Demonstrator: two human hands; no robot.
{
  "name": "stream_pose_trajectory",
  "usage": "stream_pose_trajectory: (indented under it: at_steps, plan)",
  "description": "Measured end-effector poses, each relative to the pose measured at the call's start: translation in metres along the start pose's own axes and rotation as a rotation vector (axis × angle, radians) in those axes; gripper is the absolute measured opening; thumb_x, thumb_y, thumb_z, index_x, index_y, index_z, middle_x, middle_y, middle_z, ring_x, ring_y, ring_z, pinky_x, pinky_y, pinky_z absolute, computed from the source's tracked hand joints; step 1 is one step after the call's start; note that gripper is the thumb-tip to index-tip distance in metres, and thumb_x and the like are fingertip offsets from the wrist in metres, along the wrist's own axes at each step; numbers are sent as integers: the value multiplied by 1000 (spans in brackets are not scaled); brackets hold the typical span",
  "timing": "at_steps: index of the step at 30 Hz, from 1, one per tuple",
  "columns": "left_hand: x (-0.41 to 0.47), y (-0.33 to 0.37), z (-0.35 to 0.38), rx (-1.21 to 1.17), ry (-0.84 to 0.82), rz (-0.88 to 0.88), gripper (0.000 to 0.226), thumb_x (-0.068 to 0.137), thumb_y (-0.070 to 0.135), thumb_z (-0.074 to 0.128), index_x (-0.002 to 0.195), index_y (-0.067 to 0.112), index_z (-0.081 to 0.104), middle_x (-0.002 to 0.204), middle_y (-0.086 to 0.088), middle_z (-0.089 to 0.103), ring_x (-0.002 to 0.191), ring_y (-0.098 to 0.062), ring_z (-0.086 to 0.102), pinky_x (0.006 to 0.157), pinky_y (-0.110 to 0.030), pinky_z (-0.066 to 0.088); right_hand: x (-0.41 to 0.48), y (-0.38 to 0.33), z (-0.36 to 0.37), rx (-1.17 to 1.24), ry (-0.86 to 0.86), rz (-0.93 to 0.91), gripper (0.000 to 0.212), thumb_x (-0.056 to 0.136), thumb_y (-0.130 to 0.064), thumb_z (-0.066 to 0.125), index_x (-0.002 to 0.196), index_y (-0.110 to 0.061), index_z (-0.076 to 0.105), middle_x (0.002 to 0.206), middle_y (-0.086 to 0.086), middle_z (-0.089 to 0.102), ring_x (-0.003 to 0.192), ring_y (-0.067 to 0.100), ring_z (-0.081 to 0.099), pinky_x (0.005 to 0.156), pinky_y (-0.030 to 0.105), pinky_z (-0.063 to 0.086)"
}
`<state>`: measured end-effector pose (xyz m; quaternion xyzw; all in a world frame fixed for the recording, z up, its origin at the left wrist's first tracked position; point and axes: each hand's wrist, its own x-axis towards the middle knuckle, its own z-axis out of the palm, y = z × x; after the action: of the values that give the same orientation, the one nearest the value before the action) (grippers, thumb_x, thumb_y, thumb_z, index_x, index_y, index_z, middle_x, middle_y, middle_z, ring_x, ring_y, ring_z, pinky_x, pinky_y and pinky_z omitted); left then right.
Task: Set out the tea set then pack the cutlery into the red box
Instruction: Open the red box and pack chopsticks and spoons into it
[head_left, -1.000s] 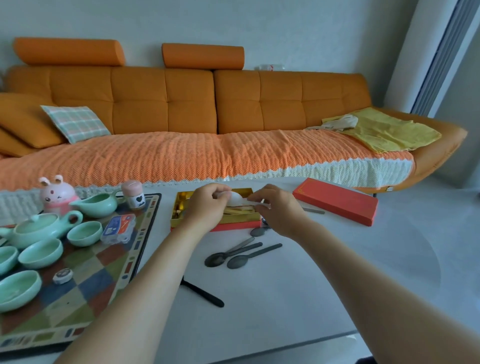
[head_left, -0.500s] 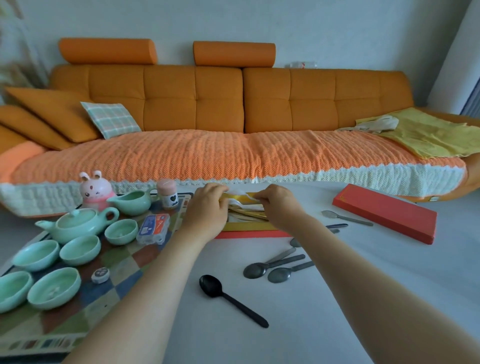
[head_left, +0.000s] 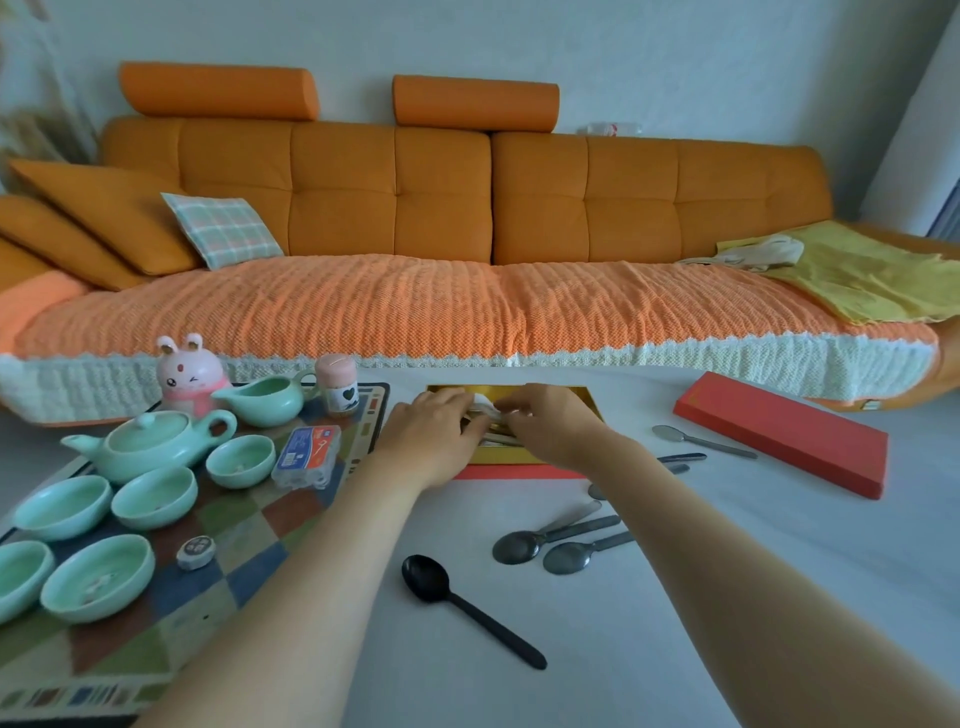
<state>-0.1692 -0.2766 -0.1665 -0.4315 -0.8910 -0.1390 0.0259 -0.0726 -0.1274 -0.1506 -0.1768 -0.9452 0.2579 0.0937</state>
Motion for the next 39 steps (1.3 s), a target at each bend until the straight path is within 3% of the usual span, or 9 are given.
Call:
stream_pose_trajectory:
  at_steps: [5, 9, 12, 15, 19, 23, 28, 33, 39]
  plan:
    - [-6, 2, -1, -27, -30, 1, 56, 103, 51, 28, 151, 24, 32, 160, 3, 27, 145, -20, 23, 116, -43, 24, -7, -4, -3, -131, -126, -18, 46, 97, -32, 36, 137, -27, 56, 133, 2, 60, 115, 20, 54, 91, 35, 44]
    - [-15, 4, -6, -63, 61, 46, 51, 103, 46, 36, 148, 23, 38, 153, 3, 35, 141, -19, 28, 113, -41, 28, -15, -3, -4, -89, -76, -34, 46, 93, -25, 45, 137, -30, 56, 137, -3, 57, 108, 17, 61, 88, 33, 51]
    - [-24, 8, -15, -58, 182, 91, 40, 100, 38, 47, 137, 23, 50, 132, 4, 46, 125, -19, 38, 100, -36, 34, -22, -6, -6, -127, 88, -211, 39, 89, -14, 54, 126, -24, 65, 126, 0, 61, 115, 21, 55, 96, 36, 46]
    - [-37, 15, -26, -56, 226, 136, 23, 97, 31, 51, 118, 22, 56, 115, 6, 49, 111, -17, 45, 83, -30, 37, -36, -20, -8, -110, 152, -323, 32, 85, -8, 56, 104, -25, 74, 102, -3, 65, 98, 20, 57, 86, 35, 49]
    - [-61, 18, -38, -152, 49, 100, 13, 96, 33, 47, 100, 29, 58, 101, 13, 54, 92, -15, 55, 64, -31, 39, -60, -41, -6, -105, -23, -269, 27, 84, -16, 52, 92, -29, 74, 90, -5, 71, 83, 19, 62, 76, 38, 55]
    - [-83, 8, -47, -153, -239, 1, 9, 84, 29, 52, 86, 36, 57, 96, 13, 58, 90, -14, 58, 77, -34, 51, -82, -49, -4, -229, -251, -274, 13, 88, -35, 61, 94, -31, 72, 89, -14, 67, 84, 9, 61, 77, 30, 55]
    - [-107, -2, -54, -169, -441, -12, 21, 76, 46, 68, 98, 45, 65, 99, 19, 60, 90, -2, 59, 76, -26, 52, -97, -44, 7, -254, -338, -275, 34, 79, -65, 60, 86, -34, 69, 87, -16, 68, 83, 3, 62, 76, 31, 55]
    - [-118, -10, -50, -93, -363, 36, 6, 82, 41, 71, 84, 41, 66, 97, 19, 62, 85, -1, 59, 79, -30, 54, -108, -52, 10, -269, -350, -363, 28, 80, -60, 66, 86, -34, 71, 86, -20, 62, 83, -3, 56, 67, 18, 42]
    - [-110, -16, -42, -199, -154, 32, 12, 88, 33, 68, 81, 39, 60, 91, 15, 63, 85, -6, 59, 76, -31, 52, -101, -48, 17, -113, -340, -289, 19, 92, -38, 59, 98, -30, 75, 90, -19, 67, 79, 0, 58, 67, 19, 42]
